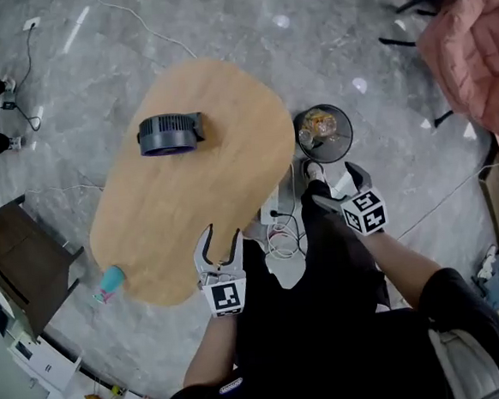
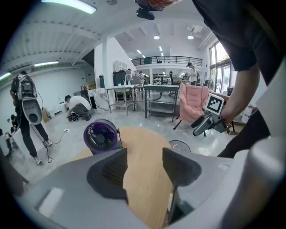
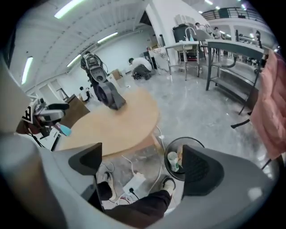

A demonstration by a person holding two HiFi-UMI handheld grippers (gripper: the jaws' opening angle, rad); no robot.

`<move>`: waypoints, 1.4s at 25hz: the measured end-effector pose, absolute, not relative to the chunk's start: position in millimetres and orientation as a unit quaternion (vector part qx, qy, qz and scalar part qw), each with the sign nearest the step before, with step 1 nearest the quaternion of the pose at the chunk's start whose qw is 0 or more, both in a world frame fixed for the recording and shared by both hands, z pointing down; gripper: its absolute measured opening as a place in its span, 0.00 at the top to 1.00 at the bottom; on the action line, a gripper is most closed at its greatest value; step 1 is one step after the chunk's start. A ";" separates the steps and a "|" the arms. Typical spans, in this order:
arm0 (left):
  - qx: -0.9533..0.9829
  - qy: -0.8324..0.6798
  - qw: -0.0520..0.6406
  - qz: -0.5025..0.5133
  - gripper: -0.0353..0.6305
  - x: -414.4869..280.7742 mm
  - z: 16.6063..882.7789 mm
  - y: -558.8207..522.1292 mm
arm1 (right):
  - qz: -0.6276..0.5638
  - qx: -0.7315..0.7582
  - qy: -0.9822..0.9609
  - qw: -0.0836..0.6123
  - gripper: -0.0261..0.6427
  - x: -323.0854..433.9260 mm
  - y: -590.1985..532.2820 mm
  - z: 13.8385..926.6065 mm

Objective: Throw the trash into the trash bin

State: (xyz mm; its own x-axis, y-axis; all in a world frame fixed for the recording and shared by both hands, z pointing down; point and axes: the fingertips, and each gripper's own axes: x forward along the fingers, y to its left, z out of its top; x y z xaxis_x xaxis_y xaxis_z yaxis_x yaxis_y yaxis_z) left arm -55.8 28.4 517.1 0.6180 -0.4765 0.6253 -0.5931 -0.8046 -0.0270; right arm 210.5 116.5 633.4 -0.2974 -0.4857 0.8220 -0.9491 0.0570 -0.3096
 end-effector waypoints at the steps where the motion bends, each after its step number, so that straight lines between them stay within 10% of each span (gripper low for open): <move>1: 0.895 -0.300 0.093 0.317 0.57 -65.1 501.0 33.8 | 0.431 0.529 -0.687 0.250 0.09 194.3 116.9 608.9; 13: 0.867 -0.396 0.028 0.302 0.57 -140.7 346.3 16.6 | 0.300 0.471 -0.826 0.072 0.20 101.1 34.8 349.6; 35: 0.814 -0.550 -0.120 0.143 0.63 -270.3 93.7 40.4 | 0.067 0.317 -0.942 0.083 0.38 -81.2 -8.5 90.1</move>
State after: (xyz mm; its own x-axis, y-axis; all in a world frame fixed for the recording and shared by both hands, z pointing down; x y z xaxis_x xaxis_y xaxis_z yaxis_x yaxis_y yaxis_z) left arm -270.3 40.4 93.7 0.3536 -0.9301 0.0998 -0.8616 -0.3654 -0.3524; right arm -81.2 -8.5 90.1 -0.7847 -0.5872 0.1986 -0.6093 0.7896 -0.0727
